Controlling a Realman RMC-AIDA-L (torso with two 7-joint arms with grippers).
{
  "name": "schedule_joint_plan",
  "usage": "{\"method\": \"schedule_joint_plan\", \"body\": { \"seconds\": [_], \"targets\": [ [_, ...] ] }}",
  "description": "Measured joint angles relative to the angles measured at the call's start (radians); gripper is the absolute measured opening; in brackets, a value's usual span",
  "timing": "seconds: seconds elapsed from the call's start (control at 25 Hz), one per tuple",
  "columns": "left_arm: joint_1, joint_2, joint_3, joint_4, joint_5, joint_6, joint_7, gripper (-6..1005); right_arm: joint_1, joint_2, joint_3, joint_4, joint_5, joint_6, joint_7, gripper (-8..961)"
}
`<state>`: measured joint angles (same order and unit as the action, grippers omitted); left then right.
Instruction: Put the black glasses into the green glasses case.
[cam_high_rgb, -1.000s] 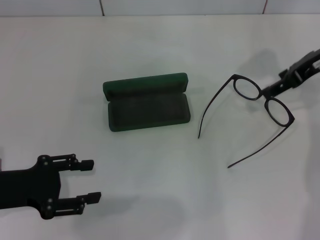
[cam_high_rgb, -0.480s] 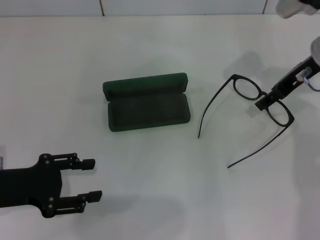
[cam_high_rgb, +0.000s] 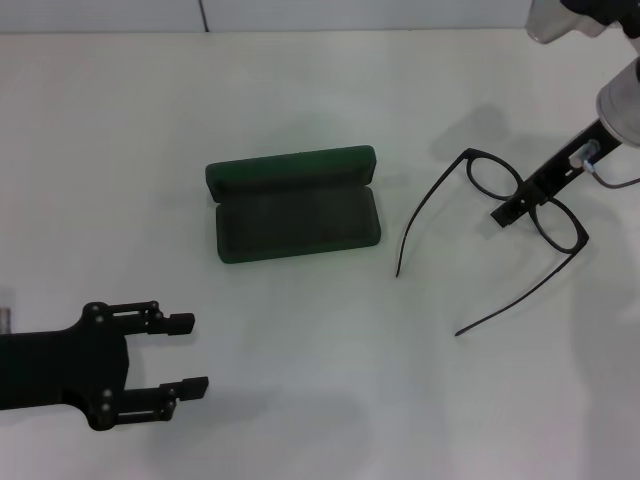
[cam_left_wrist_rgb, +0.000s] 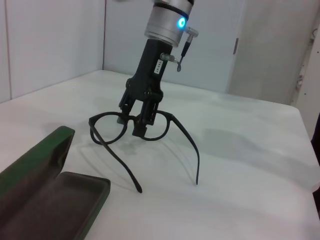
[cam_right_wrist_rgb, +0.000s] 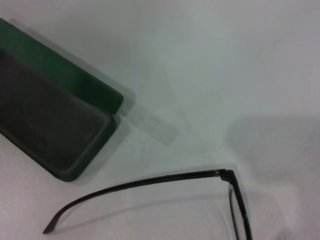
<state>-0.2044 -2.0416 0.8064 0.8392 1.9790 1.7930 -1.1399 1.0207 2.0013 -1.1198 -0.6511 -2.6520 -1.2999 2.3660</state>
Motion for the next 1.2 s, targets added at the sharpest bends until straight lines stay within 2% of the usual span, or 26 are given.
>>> {"method": "schedule_joint_plan", "body": {
  "seconds": [0.16,0.28,0.4,0.6,0.84,1.2],
  "targets": [
    [0.0,0.0,-0.001,0.0,0.0,0.0,0.0,683,0.01,0.002,-0.006,0.004,-0.001,0.0,0.03,825],
    [0.0,0.0,-0.002,0.0,0.0,-0.002,0.0,683,0.015,-0.006,-0.007,0.005,-0.001,-0.007,0.086,825],
    [0.0,-0.001,-0.003,0.0,0.0,-0.006,0.0,683,0.017,-0.017,-0.007,0.004,-0.002,-0.021,0.126,780],
    [0.0,-0.002,-0.001,0.0,0.0,-0.009,0.0,682,0.016,-0.015,-0.009,0.005,-0.009,-0.022,0.128,569],
    [0.0,-0.002,0.0,0.0,0.0,-0.01,0.0,682,0.02,-0.006,-0.009,0.006,-0.014,-0.023,0.128,360],
    [0.0,-0.002,0.002,0.0,0.0,-0.009,0.0,681,0.017,-0.004,-0.009,0.005,-0.015,-0.022,0.133,156]
  ]
}}
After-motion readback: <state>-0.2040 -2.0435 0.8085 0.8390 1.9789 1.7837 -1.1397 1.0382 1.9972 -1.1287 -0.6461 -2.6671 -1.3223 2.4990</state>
